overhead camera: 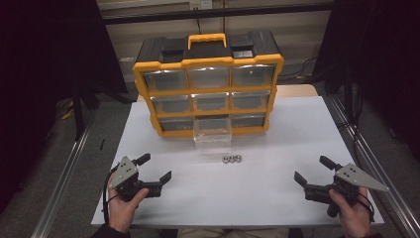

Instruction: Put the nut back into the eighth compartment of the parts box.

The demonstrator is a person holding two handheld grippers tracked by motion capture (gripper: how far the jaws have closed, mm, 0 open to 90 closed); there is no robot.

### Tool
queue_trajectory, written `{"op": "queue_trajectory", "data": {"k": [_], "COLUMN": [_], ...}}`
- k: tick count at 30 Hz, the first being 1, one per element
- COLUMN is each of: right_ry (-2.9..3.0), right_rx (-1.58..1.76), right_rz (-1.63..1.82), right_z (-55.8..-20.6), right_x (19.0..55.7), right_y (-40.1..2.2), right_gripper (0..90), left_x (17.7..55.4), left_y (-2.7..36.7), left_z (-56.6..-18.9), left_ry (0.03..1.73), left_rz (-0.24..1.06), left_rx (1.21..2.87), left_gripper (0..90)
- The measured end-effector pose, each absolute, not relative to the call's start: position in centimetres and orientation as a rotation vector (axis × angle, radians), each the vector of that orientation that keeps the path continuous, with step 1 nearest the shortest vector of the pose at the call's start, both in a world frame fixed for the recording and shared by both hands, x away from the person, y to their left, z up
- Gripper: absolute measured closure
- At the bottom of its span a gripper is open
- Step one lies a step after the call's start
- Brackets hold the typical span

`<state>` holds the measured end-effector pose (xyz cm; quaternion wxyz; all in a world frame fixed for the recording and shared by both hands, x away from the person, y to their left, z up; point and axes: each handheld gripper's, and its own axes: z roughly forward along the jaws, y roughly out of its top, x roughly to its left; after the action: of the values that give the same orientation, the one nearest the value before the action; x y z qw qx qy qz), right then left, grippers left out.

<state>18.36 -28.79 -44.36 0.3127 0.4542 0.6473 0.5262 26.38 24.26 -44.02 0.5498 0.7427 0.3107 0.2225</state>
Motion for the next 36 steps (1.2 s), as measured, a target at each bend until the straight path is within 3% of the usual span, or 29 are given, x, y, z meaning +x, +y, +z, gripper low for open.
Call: {"op": "queue_trajectory", "data": {"k": [16,19,36], "right_ry": [1.716,1.721,1.725], "right_rx": [1.189,1.187,1.188], "right_rz": [1.390,1.390,1.389], "right_z": [-44.4,-44.4,-44.4], "right_x": [18.3,18.3,18.3], "right_y": [-28.7,-28.7,-28.7], "right_gripper": [0.0,0.0,0.0], "left_x": [27.0,27.3,28.7], "left_y": [21.7,20.9,17.3], "left_z": [-43.7,-43.7,-43.6], "left_ry": [0.722,0.666,0.567], "left_rz": [0.442,0.479,0.411], "left_rx": [1.794,1.862,1.961], "left_gripper": [5.4,5.5,7.5]}}
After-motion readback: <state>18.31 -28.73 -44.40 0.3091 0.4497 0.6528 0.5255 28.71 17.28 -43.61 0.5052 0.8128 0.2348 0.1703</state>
